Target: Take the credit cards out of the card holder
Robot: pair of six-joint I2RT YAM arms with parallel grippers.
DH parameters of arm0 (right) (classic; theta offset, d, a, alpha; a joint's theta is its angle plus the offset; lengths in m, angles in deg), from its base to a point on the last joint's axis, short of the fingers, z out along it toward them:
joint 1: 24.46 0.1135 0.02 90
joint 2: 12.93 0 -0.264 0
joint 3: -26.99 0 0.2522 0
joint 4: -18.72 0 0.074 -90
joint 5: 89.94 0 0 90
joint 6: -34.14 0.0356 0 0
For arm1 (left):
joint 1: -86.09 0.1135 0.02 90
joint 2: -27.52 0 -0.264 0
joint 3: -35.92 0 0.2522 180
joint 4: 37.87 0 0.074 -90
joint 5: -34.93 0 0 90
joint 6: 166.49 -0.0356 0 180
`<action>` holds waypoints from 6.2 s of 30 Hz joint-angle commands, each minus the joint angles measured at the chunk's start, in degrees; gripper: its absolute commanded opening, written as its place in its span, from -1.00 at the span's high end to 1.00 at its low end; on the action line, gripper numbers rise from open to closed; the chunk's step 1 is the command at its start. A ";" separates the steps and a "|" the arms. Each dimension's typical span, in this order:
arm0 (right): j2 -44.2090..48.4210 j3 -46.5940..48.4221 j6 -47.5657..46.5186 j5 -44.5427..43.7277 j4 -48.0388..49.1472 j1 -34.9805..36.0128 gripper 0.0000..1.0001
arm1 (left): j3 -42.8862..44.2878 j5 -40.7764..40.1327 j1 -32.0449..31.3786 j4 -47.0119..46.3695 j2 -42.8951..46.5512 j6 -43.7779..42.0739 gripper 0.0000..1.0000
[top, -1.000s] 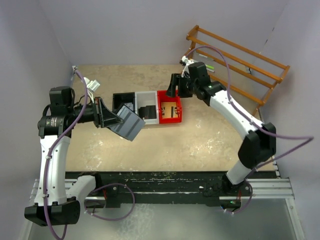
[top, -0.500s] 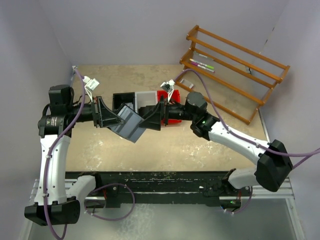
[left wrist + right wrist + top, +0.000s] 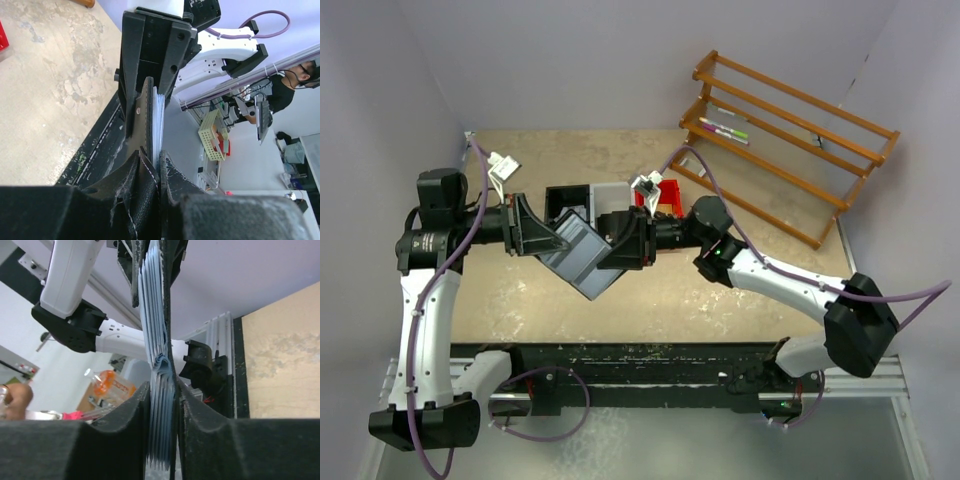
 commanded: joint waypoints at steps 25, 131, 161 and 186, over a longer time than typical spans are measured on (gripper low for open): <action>0.99 7.13 6.18 -20.10 -15.56 2.48 1.00 | 2.90 -5.66 -0.01 7.54 2.87 -20.58 0.05; 0.07 10.53 1.32 -16.44 -11.94 9.86 1.00 | 2.03 -16.98 -0.10 6.93 5.80 -30.67 0.30; 7.01 8.90 -3.46 -4.65 -24.41 -4.50 -0.81 | 4.01 -18.66 -0.10 2.71 4.25 -13.07 1.00; -5.04 7.03 7.62 -4.21 3.53 3.35 -0.40 | 1.51 -12.62 -0.10 -7.59 4.28 0.95 1.00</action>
